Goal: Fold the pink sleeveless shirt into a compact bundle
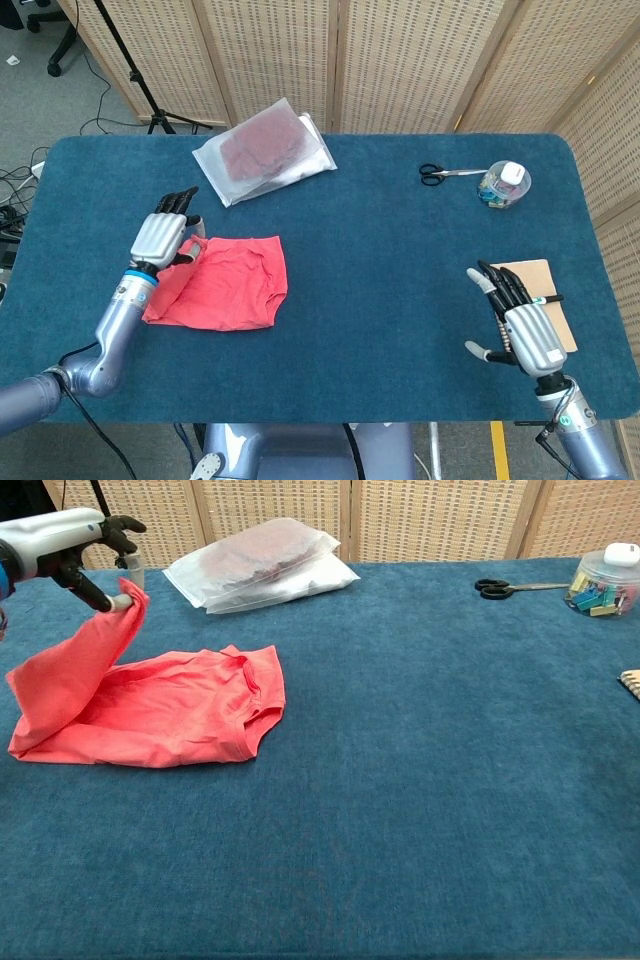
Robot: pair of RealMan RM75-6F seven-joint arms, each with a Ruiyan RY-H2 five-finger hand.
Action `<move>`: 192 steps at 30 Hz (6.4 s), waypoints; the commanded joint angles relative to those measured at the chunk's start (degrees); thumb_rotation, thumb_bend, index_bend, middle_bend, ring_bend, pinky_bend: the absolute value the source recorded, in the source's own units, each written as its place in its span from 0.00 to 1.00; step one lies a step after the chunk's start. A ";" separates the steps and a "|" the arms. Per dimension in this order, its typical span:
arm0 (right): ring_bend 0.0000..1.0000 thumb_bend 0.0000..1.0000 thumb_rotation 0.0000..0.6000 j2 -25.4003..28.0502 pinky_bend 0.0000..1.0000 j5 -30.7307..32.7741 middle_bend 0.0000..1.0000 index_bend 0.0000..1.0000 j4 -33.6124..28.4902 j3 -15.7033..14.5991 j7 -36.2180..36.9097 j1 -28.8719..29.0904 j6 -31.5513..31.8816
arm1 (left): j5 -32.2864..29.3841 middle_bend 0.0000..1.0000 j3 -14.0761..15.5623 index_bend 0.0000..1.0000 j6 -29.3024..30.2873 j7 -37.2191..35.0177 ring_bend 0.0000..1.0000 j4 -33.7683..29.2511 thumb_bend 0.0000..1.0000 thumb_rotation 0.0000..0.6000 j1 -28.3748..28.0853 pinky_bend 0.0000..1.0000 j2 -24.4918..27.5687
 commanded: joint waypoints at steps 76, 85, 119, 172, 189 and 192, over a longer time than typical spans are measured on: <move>0.00 0.00 1.00 -0.25 0.00 0.65 0.00 0.00 0.39 -0.15 0.08 0.15 -1.55 | 24.88 0.00 13.56 0.36 6.87 -32.60 0.00 17.53 0.31 1.00 5.38 0.00 -3.01; 0.00 0.00 1.00 -0.31 0.00 1.13 0.00 0.00 0.69 0.02 0.38 0.28 -1.93 | 27.17 0.00 14.73 0.37 8.65 -38.24 0.00 26.79 0.32 1.00 6.07 0.00 -9.37; 0.00 0.00 1.00 0.12 0.00 1.31 0.00 0.00 0.56 -0.03 1.72 0.36 -2.24 | 29.73 0.00 14.86 0.56 14.37 -43.47 0.00 45.19 0.55 1.00 6.31 0.00 -23.11; 0.00 0.00 1.00 0.91 0.00 1.23 0.00 0.00 -0.52 -0.27 2.05 0.18 -2.36 | 38.54 0.00 16.80 0.00 26.60 -22.02 0.00 34.86 0.24 1.00 -0.11 0.00 -21.40; 0.00 0.00 1.00 0.93 0.00 0.64 0.00 0.00 -0.98 -0.67 1.41 0.14 -2.43 | 31.16 0.00 16.71 0.00 20.04 -30.07 0.00 24.46 0.18 1.00 5.47 0.00 -15.57; 0.00 0.00 1.00 0.93 0.00 0.68 0.00 0.00 -0.99 -0.64 1.40 0.10 -2.33 | 30.79 0.00 16.74 0.00 18.36 -31.44 0.00 26.68 0.18 1.00 5.42 0.00 -17.83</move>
